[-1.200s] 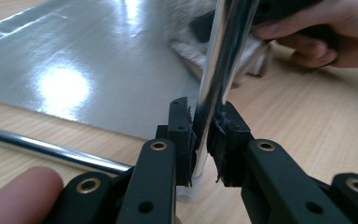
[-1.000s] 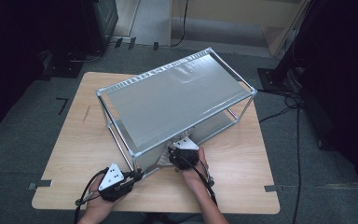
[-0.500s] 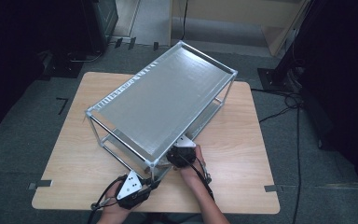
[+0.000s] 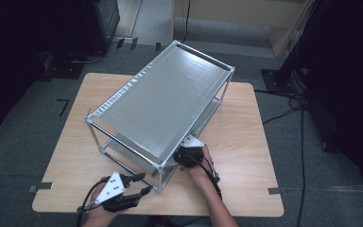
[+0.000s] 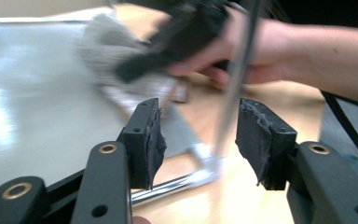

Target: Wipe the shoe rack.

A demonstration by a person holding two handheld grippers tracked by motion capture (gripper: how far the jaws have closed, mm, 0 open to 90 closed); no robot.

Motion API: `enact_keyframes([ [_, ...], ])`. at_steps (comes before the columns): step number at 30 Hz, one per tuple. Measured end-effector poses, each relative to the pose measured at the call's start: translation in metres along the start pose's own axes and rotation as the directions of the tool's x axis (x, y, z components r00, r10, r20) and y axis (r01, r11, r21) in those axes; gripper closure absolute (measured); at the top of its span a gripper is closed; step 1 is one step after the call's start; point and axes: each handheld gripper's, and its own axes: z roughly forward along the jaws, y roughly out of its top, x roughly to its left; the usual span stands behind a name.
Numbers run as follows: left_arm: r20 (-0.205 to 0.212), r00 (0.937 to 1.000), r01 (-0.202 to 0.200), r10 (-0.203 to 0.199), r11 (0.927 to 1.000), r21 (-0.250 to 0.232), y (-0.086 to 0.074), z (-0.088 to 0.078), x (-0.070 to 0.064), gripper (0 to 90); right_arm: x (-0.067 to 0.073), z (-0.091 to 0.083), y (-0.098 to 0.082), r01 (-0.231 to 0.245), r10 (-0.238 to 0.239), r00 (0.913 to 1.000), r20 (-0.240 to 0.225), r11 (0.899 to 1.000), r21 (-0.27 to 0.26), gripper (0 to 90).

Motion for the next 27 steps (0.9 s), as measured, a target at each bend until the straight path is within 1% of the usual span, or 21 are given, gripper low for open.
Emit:
enact_keyframes([
  [1,-0.024,0.9996,0.016,-0.016,0.9996,-0.024,0.000,-0.007,0.010,47.6,-0.001,-0.003,-0.001,-0.003,0.004,0.9999,0.012,1.000,-0.007,60.6],
  [2,-0.046,0.9978,0.045,-0.048,0.9978,-0.049,0.000,-0.014,0.019,46.6,-0.002,-0.006,-0.001,-0.006,0.006,0.9998,0.020,1.000,-0.019,60.3],
  [3,-0.071,0.9939,0.079,-0.084,0.9942,-0.073,0.000,-0.019,0.029,45.2,-0.003,-0.010,-0.002,-0.017,0.017,0.9996,0.021,0.999,-0.034,60.1],
  [4,-0.099,0.9897,0.094,-0.103,0.9913,-0.092,-0.001,-0.025,0.037,44.3,-0.003,-0.013,-0.003,-0.018,0.020,0.9995,0.025,0.999,-0.049,59.7],
  [6,-0.148,0.9807,0.109,-0.128,0.9861,-0.125,-0.003,-0.035,0.048,44.2,-0.004,-0.022,-0.006,-0.025,0.026,0.9993,0.026,0.997,-0.069,59.0],
  [8,-0.199,0.9714,0.102,-0.130,0.9840,-0.146,-0.004,-0.044,0.056,44.0,-0.003,-0.031,-0.009,-0.032,0.034,0.9991,0.024,0.996,-0.087,58.9],
  [9,-0.236,0.9631,0.096,-0.130,0.9843,-0.148,-0.005,-0.047,0.058,43.5,-0.003,-0.035,-0.011,-0.034,0.037,0.9990,0.025,0.995,-0.098,58.9],
  [11,-0.297,0.9432,0.105,-0.148,0.9822,-0.155,-0.008,-0.053,0.064,42.2,-0.003,-0.045,-0.016,-0.050,0.053,0.9984,0.020,0.992,-0.114,59.0],
  [12,-0.331,0.9296,0.115,-0.162,0.9811,-0.155,-0.010,-0.056,0.067,40.7,-0.003,-0.050,-0.018,-0.052,0.055,0.9982,0.022,0.991,-0.119,58.9],
  [13,-0.357,0.9176,0.125,-0.174,0.9797,-0.156,-0.011,-0.059,0.071,39.6,-0.002,-0.055,-0.021,-0.061,0.064,0.9977,0.022,0.991,-0.120,58.9],
  [14,-0.368,0.9096,0.140,-0.193,0.9763,-0.165,-0.012,-0.061,0.075,39.1,-0.001,-0.061,-0.024,-0.061,0.064,0.9976,0.026,0.990,-0.124,58.9],
  [16,-0.395,0.8945,0.161,-0.210,0.9749,-0.154,-0.014,-0.063,0.083,37.6,0.003,-0.072,-0.029,-0.066,0.071,0.9971,0.027,0.989,-0.131,58.9],
  [18,-0.410,0.8848,0.175,-0.222,0.9732,-0.149,-0.015,-0.063,0.091,36.2,0.007,-0.083,-0.033,-0.067,0.070,0.9972,0.023,0.988,-0.141,58.9],
  [19,-0.414,0.8823,0.180,-0.224,0.9734,-0.142,-0.015,-0.062,0.095,36.0,0.009,-0.088,-0.034,-0.062,0.066,0.9977,0.018,0.987,-0.149,58.9],
  [20,-0.412,0.8811,0.190,-0.232,0.9715,-0.142,-0.016,-0.060,0.098,35.7,0.011,-0.094,-0.035,-0.057,0.060,0.9981,0.015,0.987,-0.153,58.9],
  [22,-0.417,0.8758,0.204,-0.242,0.9696,-0.135,-0.017,-0.055,0.104,35.3,0.013,-0.103,-0.037,-0.053,0.055,0.9985,0.008,0.985,-0.162,58.9],
  [23,-0.426,0.8693,0.213,-0.250,0.9679,-0.134,-0.017,-0.052,0.106,35.2,0.014,-0.108,-0.038,-0.053,0.053,0.9986,-0.002,0.984,-0.172,58.8],
  [24,-0.438,0.8631,0.218,-0.251,0.9680,-0.125,-0.017,-0.050,0.109,35.2,0.015,-0.113,-0.039,-0.054,0.051,0.9984,-0.024,0.982,-0.182,58.8],
  [25,-0.443,0.8582,0.228,-0.259,0.9659,-0.123,-0.017,-0.047,0.112,35.2,0.015,-0.117,-0.041,-0.049,0.041,0.9981,-0.047,0.980,-0.191,58.8],
  [26,-0.442,0.8573,0.235,-0.265,0.9644,-0.122,-0.017,-0.045,0.115,35.2,0.016,-0.120,-0.042,-0.039,0.026,0.9975,-0.066,0.978,-0.203,58.7],
  [27,-0.441,0.8579,0.237,-0.264,0.9646,-0.115,-0.017,-0.043,0.118,35.2,0.017,-0.123,-0.043,-0.037,0.021,0.9965,-0.081,0.978,-0.206,58.7],
])
